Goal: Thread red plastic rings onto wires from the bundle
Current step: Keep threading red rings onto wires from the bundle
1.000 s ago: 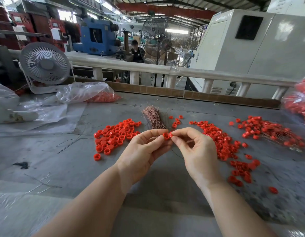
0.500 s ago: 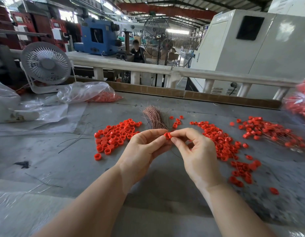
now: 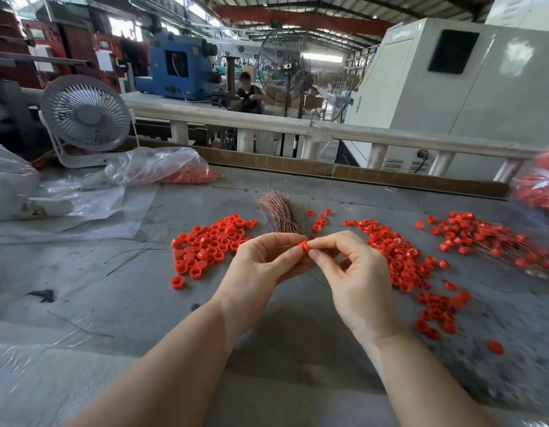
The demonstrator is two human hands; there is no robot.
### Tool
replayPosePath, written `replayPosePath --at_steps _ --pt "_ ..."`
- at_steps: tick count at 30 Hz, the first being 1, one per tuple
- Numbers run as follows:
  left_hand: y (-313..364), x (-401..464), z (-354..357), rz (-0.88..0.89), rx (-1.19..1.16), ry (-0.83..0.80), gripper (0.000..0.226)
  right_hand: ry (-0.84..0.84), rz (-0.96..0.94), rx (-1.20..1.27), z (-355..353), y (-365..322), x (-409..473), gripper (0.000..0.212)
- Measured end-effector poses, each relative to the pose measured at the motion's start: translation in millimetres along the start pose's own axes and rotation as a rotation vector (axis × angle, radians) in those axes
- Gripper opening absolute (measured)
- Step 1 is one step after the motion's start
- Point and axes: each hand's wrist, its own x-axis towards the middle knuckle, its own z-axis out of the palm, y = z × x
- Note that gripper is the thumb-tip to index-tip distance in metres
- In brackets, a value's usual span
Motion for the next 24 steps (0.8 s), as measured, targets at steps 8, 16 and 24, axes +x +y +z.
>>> replayPosePath --at_steps 8,16,24 --pt "-1.3 -0.8 0.0 0.077 0.082 -0.007 0.015 0.003 0.008 -0.008 0.2 1.2 -0.9 0.008" --pt "-1.6 -1.0 0.0 0.099 0.118 -0.016 0.015 0.010 0.013 0.002 -0.2 1.5 -2.3 0.015" --pt "-0.8 -2.5 -0.5 0.097 0.128 -0.022 0.015 0.000 0.018 0.010 -0.6 0.7 -1.9 0.018"
